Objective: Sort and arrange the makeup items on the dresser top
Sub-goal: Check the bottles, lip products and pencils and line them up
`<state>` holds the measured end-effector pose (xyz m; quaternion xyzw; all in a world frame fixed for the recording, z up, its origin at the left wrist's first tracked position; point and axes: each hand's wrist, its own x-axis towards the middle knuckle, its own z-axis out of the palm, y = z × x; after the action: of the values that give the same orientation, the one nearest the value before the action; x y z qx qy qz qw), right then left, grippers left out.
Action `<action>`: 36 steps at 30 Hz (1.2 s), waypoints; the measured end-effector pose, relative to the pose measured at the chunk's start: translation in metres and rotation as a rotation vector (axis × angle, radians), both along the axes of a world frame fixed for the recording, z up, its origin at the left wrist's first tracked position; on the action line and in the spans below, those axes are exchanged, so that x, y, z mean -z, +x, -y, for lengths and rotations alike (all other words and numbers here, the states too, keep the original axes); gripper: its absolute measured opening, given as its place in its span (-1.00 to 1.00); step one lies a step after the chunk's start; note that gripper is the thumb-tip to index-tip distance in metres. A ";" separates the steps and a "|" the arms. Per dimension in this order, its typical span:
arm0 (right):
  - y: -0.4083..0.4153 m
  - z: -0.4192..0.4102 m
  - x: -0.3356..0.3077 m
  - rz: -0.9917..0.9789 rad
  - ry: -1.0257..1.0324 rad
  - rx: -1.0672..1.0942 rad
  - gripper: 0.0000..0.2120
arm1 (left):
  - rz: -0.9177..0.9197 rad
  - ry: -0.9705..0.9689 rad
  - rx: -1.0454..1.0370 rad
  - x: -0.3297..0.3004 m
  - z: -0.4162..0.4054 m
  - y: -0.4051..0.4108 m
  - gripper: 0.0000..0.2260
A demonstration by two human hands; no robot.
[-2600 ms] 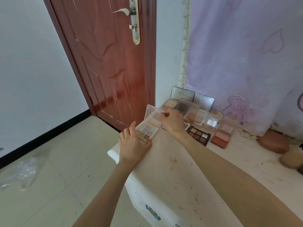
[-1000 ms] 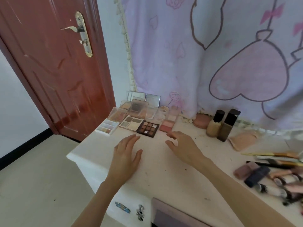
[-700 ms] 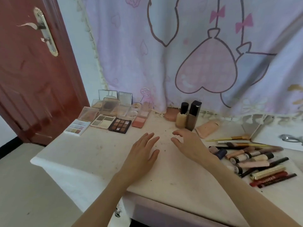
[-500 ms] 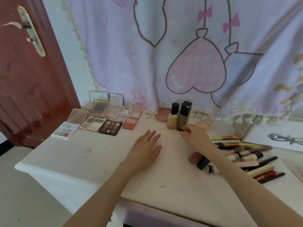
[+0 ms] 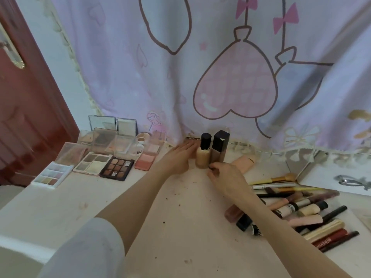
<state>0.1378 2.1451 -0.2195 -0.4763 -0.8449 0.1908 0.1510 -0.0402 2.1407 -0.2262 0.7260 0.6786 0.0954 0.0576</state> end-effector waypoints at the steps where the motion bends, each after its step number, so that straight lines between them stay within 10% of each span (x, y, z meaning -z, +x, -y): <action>1: 0.000 0.000 0.001 0.033 0.004 -0.018 -0.73 | -0.013 -0.006 0.005 0.002 -0.002 -0.002 -0.36; 18: -0.004 0.024 0.005 0.435 0.046 -0.171 -0.65 | -0.132 0.114 -0.177 0.014 0.063 -0.020 -0.61; 36: -0.027 0.076 0.033 0.051 -0.088 -0.229 -0.51 | -0.080 -0.080 -0.032 -0.006 0.148 -0.011 -0.48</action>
<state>0.1111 2.0693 -0.2522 -0.3878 -0.8881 0.2315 0.0855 -0.0513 1.9926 -0.2200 0.7154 0.6951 0.0400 0.0580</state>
